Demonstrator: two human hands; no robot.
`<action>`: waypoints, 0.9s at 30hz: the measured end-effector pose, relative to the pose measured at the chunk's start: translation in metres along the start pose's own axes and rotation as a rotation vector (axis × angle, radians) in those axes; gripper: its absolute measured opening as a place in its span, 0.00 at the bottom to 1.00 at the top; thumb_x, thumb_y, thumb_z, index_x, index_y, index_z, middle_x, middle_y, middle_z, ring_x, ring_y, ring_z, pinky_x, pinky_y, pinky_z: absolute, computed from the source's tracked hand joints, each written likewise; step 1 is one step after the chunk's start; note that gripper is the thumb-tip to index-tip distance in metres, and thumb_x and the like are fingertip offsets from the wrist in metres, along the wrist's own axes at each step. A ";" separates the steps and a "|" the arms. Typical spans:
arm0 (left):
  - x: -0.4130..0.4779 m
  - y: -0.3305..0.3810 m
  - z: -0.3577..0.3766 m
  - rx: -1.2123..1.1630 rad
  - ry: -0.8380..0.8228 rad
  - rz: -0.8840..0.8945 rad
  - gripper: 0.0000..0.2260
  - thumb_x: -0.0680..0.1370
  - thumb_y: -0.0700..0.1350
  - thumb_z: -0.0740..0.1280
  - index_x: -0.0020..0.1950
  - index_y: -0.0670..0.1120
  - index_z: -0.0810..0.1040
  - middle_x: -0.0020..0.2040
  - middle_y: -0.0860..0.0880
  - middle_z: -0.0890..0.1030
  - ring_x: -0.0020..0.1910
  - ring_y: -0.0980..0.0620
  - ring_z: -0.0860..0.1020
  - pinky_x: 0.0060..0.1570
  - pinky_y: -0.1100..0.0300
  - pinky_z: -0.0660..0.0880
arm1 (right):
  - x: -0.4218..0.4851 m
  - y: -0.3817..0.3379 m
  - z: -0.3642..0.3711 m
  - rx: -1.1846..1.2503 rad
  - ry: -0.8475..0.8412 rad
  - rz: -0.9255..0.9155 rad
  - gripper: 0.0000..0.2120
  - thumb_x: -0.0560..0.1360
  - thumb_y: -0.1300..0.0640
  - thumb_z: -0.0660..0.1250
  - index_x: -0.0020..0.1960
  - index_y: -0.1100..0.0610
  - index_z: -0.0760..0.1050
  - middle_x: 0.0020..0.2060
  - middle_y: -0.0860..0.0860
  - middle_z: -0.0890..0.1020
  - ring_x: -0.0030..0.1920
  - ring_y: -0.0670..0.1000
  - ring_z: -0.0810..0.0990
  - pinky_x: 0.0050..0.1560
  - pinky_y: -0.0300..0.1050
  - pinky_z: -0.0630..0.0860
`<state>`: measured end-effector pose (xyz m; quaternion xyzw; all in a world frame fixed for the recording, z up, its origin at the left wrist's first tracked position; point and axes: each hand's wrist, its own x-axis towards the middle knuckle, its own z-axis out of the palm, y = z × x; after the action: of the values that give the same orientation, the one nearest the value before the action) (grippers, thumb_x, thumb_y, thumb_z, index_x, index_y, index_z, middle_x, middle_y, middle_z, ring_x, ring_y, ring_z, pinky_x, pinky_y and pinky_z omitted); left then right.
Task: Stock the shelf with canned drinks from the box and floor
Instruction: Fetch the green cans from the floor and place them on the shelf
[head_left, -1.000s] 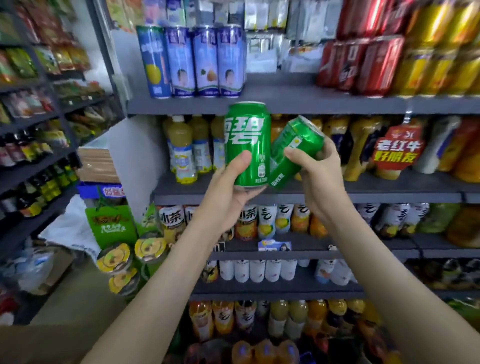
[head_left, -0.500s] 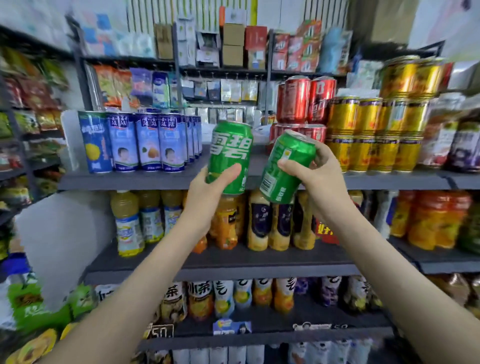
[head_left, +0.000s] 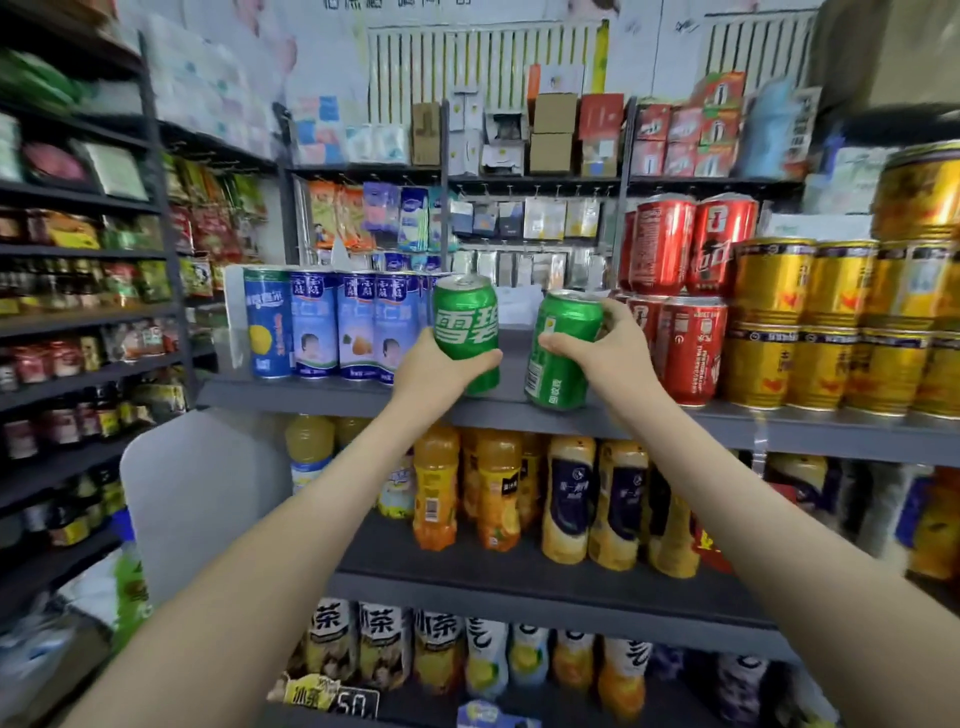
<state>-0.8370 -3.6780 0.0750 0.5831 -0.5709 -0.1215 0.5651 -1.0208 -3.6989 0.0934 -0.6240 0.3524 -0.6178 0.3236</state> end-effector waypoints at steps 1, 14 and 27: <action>0.005 -0.001 -0.001 0.009 -0.026 0.006 0.29 0.66 0.58 0.75 0.62 0.48 0.73 0.59 0.50 0.80 0.57 0.50 0.77 0.57 0.53 0.74 | 0.004 0.002 0.004 -0.007 0.011 0.007 0.34 0.64 0.60 0.78 0.66 0.55 0.67 0.56 0.51 0.78 0.53 0.48 0.79 0.52 0.45 0.78; 0.049 -0.018 0.007 0.105 -0.251 0.110 0.25 0.65 0.60 0.75 0.58 0.51 0.79 0.54 0.51 0.82 0.53 0.52 0.78 0.54 0.55 0.76 | 0.037 0.017 0.016 -0.118 -0.029 0.061 0.28 0.68 0.58 0.75 0.65 0.54 0.68 0.51 0.48 0.80 0.50 0.48 0.80 0.49 0.45 0.79; 0.077 -0.021 0.035 0.106 -0.351 0.104 0.33 0.66 0.62 0.74 0.65 0.49 0.70 0.60 0.51 0.78 0.59 0.50 0.76 0.55 0.58 0.72 | 0.065 0.030 0.013 -0.522 0.063 -0.002 0.33 0.71 0.55 0.73 0.70 0.59 0.61 0.62 0.54 0.73 0.61 0.54 0.73 0.60 0.48 0.71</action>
<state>-0.8293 -3.7638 0.0852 0.5518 -0.6955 -0.1617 0.4310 -1.0096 -3.7702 0.1035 -0.6672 0.5091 -0.5254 0.1397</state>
